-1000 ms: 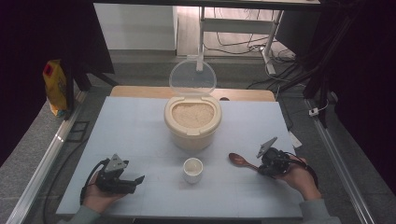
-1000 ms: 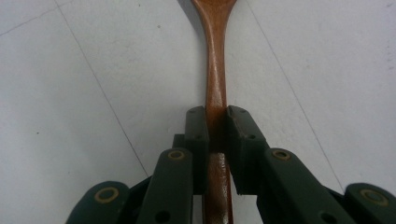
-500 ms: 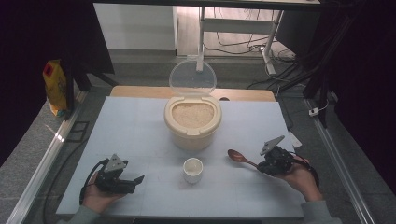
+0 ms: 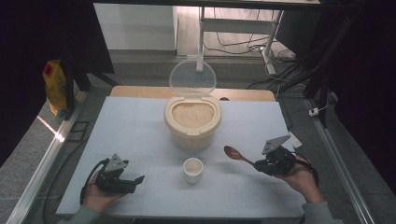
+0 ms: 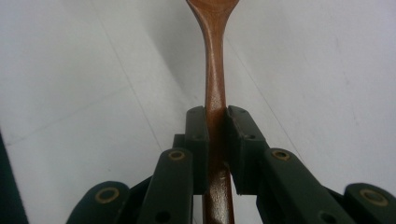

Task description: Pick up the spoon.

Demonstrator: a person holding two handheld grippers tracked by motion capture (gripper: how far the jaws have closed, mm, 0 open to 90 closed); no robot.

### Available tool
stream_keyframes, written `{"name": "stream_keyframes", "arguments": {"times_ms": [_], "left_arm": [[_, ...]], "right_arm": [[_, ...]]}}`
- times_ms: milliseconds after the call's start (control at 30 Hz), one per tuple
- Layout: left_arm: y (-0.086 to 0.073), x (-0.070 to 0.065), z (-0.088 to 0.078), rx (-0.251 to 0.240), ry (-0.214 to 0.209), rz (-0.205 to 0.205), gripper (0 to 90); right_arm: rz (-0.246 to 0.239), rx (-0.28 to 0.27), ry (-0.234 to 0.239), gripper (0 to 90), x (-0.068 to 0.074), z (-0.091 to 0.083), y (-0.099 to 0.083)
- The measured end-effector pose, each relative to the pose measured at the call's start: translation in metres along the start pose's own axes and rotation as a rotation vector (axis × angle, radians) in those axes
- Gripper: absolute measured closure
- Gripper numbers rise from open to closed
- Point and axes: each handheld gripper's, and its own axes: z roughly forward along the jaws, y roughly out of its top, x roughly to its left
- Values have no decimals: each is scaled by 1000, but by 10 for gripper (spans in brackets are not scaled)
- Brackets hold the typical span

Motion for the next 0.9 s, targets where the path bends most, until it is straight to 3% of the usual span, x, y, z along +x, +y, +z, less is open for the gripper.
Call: {"name": "stream_keyframes", "arguments": {"times_ms": [267, 633, 900], "left_arm": [[1, -1, 0, -1, -5, 1, 151], [3, -1, -1, -8, -14, 1, 152], [18, -9, -15, -68, -66, 16, 161]], "right_arm": [[-58, -68, 41, 788, 16, -9, 16], [-138, -101, 82, 787, 37, -8, 39], [-195, -97, 99, 787, 50, -1, 55]]}}
